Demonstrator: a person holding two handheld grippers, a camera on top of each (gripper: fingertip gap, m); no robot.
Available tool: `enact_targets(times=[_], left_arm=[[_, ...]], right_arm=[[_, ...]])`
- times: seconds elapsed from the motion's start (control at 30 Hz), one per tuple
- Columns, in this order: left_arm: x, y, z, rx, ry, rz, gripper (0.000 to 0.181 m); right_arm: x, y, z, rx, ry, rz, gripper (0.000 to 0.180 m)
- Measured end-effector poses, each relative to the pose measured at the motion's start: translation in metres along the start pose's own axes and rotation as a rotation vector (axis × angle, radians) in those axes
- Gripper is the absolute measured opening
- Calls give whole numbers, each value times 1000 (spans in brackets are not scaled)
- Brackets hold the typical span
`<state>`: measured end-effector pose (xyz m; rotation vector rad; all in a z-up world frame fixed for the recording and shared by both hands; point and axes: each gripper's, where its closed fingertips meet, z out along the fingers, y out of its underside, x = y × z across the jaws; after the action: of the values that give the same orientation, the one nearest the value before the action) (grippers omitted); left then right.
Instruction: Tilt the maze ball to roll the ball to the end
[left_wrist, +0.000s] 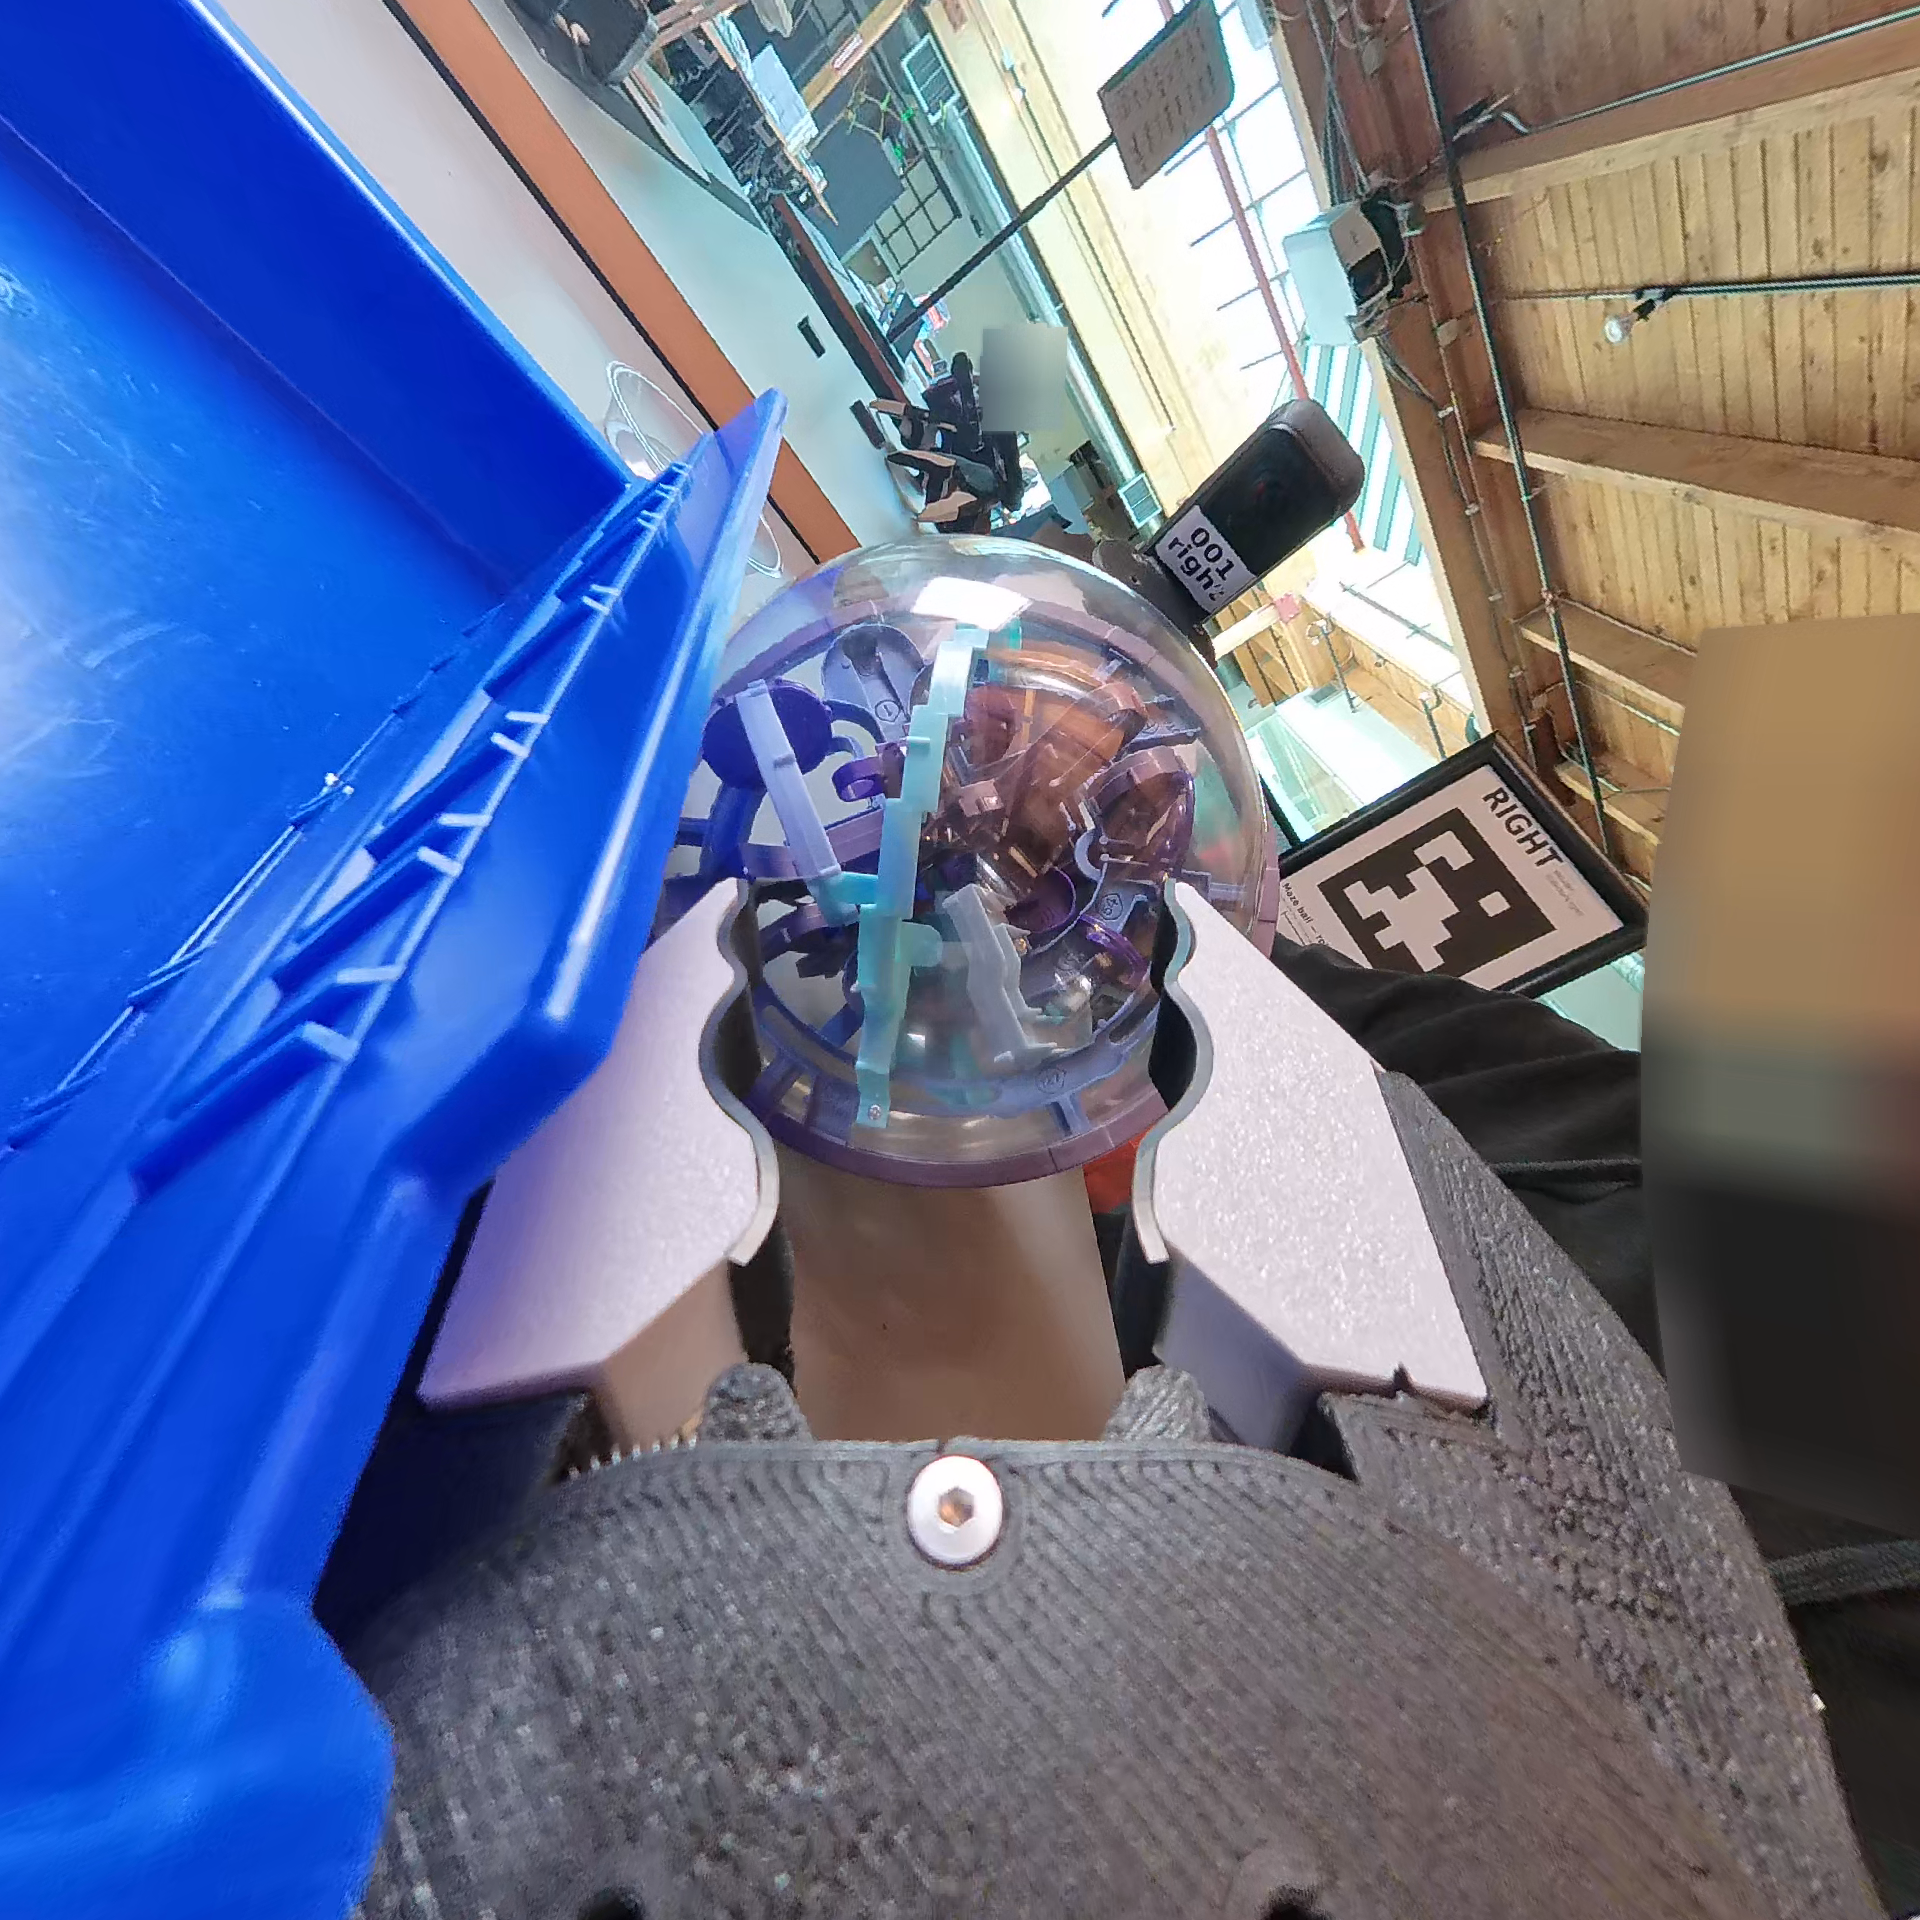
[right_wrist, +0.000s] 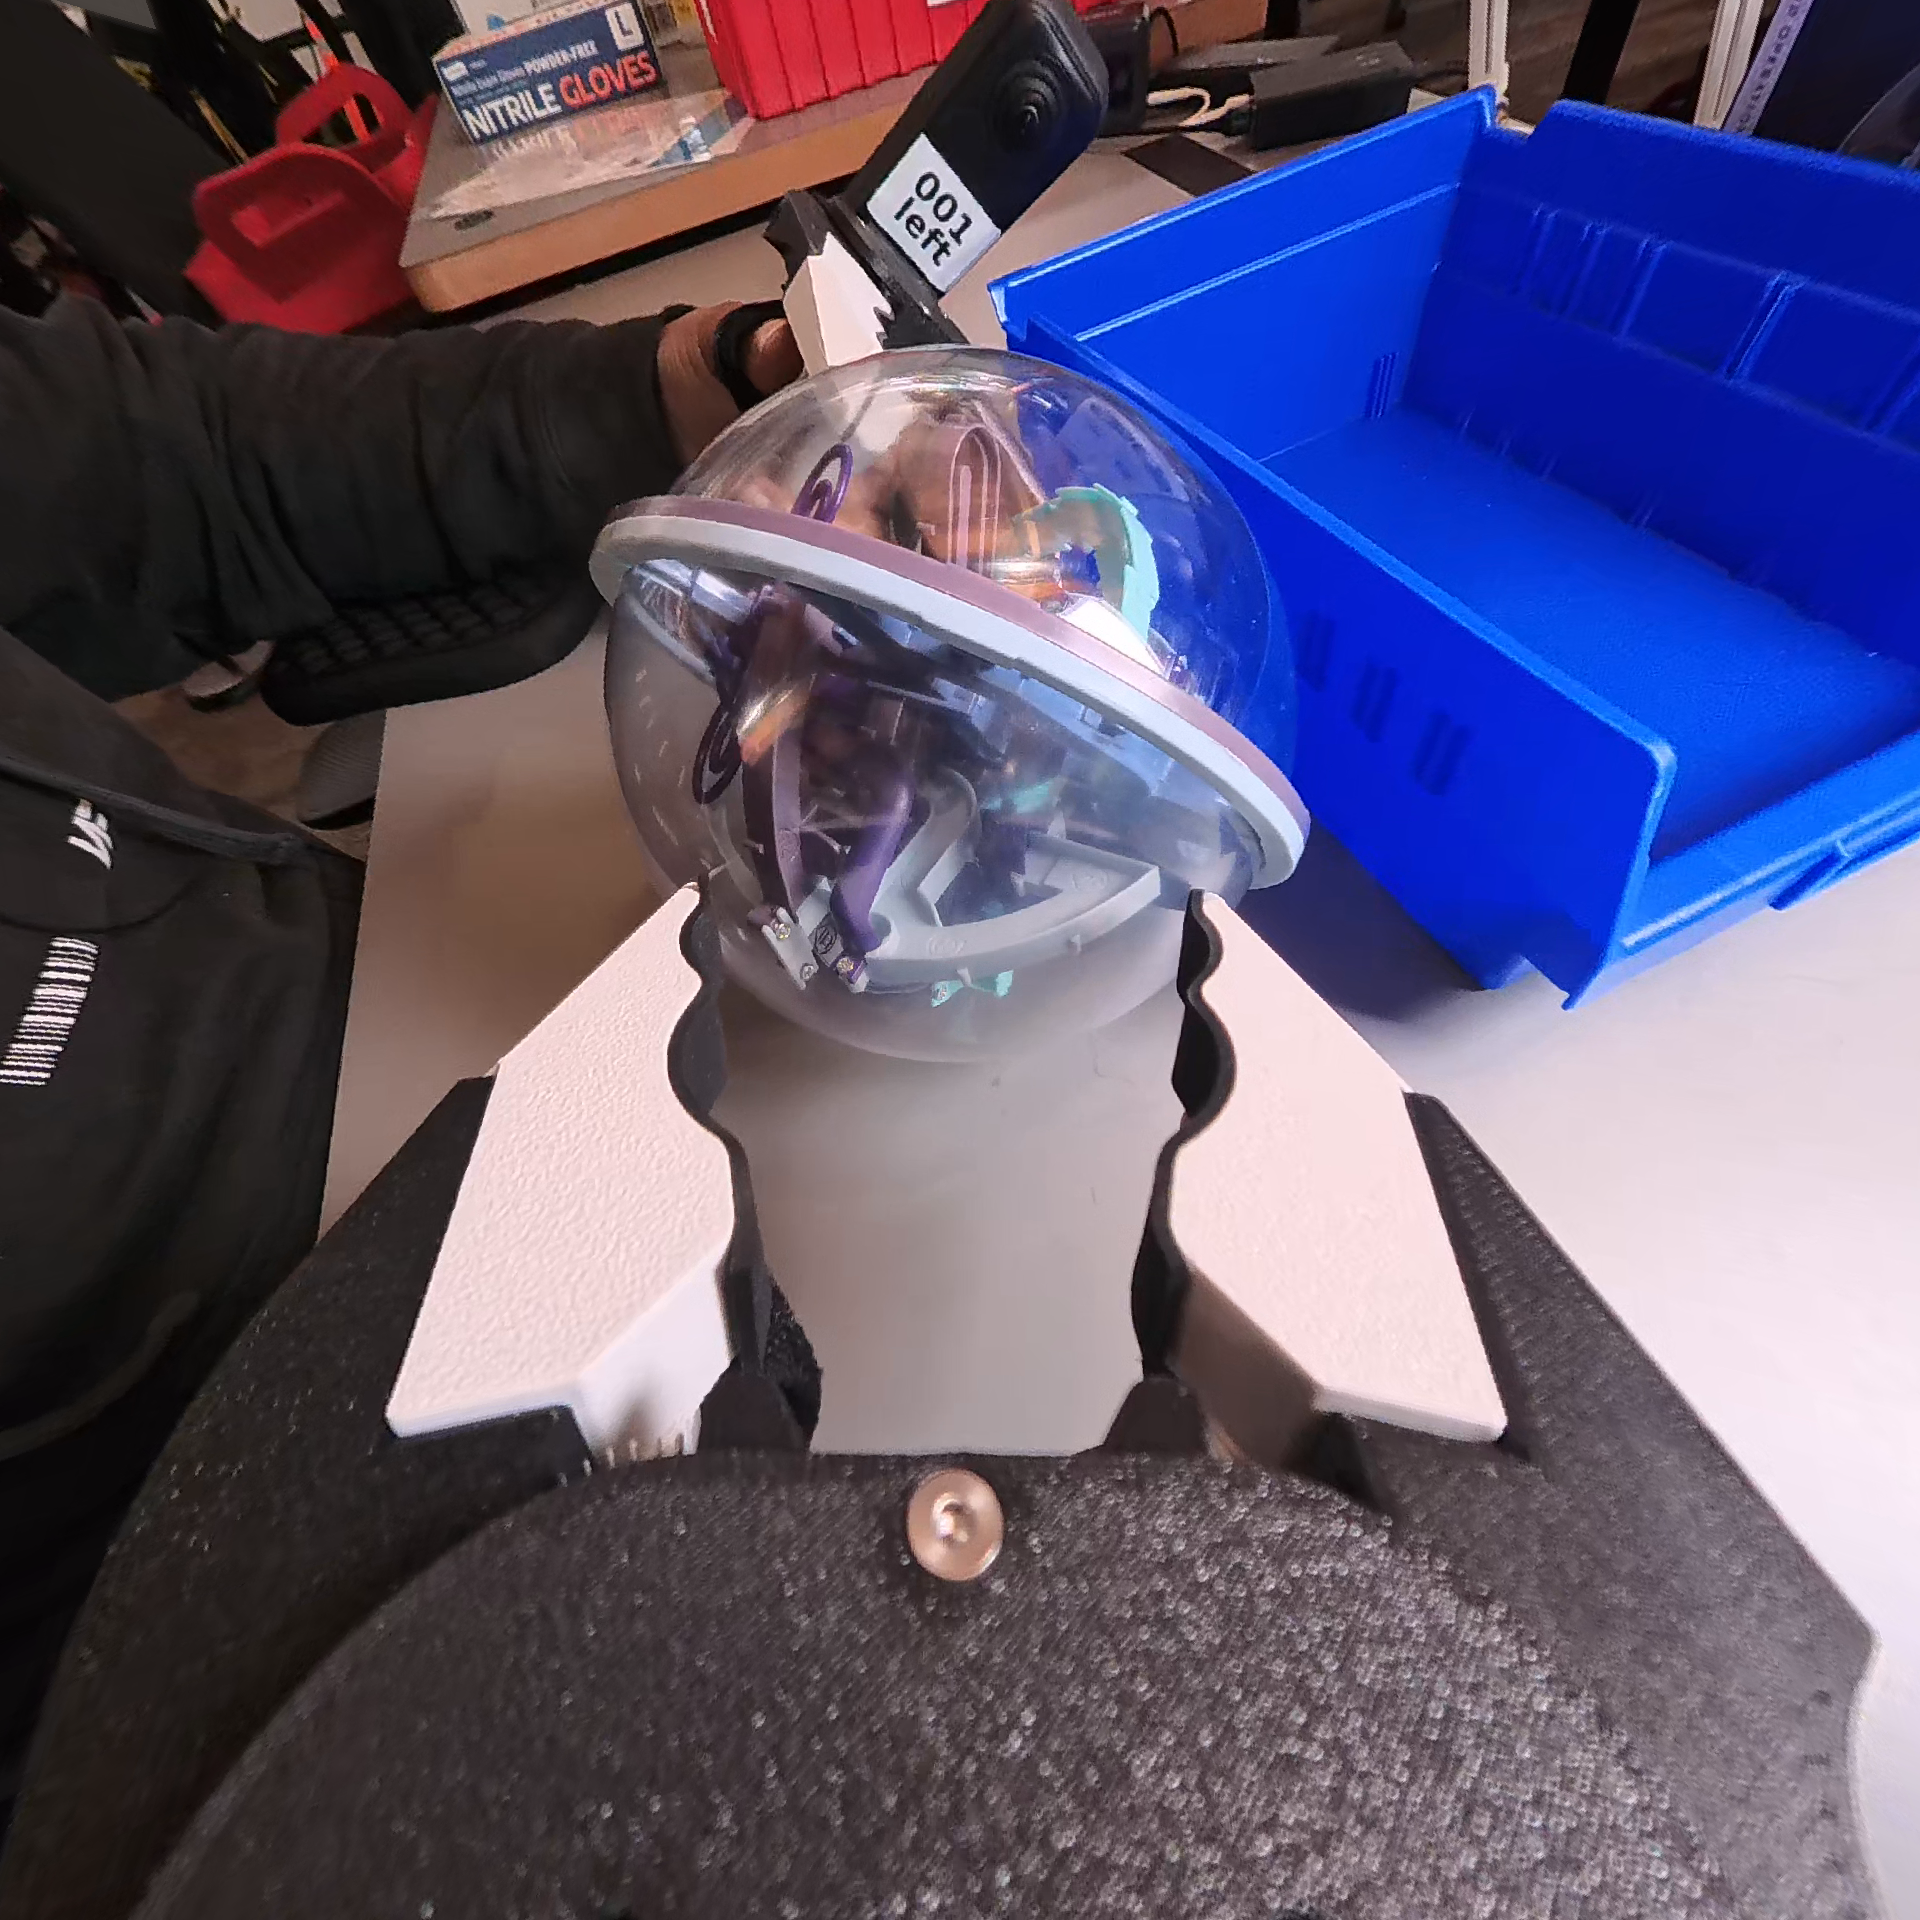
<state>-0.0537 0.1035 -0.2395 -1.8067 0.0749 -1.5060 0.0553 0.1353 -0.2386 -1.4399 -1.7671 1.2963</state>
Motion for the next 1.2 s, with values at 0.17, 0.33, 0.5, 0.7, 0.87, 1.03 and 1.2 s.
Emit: enact_targets(times=[0.17, 0.33, 0.5, 0.7, 0.87, 1.03, 1.2], left_arm=[[-1, -4, 0, 21, -4, -4, 74], [-3, -9, 1, 50, -24, -31, 73], [-4, -12, 0, 73, -21, -50, 71], [-8, -14, -1, 87, -8, -69, 69], [-9, -15, -2, 98, -1, -81, 69], [-11, -17, -3, 112, 7, -99, 68], [-12, -15, -5, 114, 21, -107, 71]], right_arm=[[2, 0, -1, 11, -1, 27, 86], [7, 3, -1, 33, -30, 107, 86], [10, 4, 1, 50, -56, 162, 86], [14, 5, 1, 66, -82, 211, 86], [16, 4, 1, 79, -91, 235, 86], [18, 1, 2, 89, -94, 260, 86], [17, 0, 3, 89, -88, 251, 86]])
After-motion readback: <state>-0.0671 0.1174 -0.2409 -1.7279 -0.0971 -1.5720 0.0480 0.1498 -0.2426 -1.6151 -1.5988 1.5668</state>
